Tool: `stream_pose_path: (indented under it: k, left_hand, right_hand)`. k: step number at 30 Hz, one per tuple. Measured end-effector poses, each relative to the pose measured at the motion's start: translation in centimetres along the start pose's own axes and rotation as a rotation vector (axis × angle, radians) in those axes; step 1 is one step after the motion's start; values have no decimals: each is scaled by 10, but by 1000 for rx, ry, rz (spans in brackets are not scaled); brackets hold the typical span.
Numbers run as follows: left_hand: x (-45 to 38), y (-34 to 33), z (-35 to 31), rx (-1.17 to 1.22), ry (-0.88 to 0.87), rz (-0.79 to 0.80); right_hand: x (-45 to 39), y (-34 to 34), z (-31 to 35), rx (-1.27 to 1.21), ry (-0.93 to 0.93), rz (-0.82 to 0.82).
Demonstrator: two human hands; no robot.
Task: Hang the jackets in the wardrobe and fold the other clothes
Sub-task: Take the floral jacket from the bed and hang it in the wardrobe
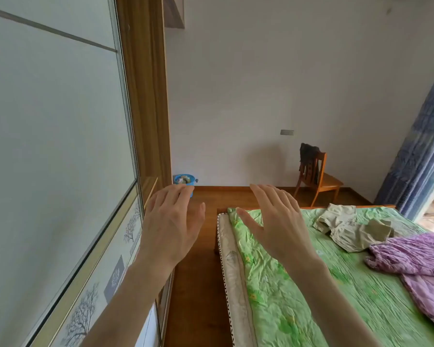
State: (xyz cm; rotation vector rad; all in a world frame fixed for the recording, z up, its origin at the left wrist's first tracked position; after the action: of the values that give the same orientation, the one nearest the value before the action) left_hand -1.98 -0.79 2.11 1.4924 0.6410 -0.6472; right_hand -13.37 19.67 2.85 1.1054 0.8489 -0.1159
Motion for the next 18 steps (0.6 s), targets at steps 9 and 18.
stream_pose_path:
  k: [9, 18]
  left_hand:
    - [-40, -65, 43, 10, -15, -17]
    - [-125, -158, 98, -29, -29, 29]
  right_hand:
    - [-54, -66, -1, -50, 16, -68]
    - [-162, -163, -25, -64, -10, -37]
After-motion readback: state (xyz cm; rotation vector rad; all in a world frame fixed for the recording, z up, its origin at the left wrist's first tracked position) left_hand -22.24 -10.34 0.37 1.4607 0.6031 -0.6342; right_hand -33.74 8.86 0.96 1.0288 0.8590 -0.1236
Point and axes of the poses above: each hand's wrist, its own x-axis away from the middle knuckle, its own y-axis out of the back of the hand, z = x × y, the point moved 3 cm from there along -x, towards the middle knuckle, and after that the axes turned 15 degrees about -y, right-handed, at the moved point
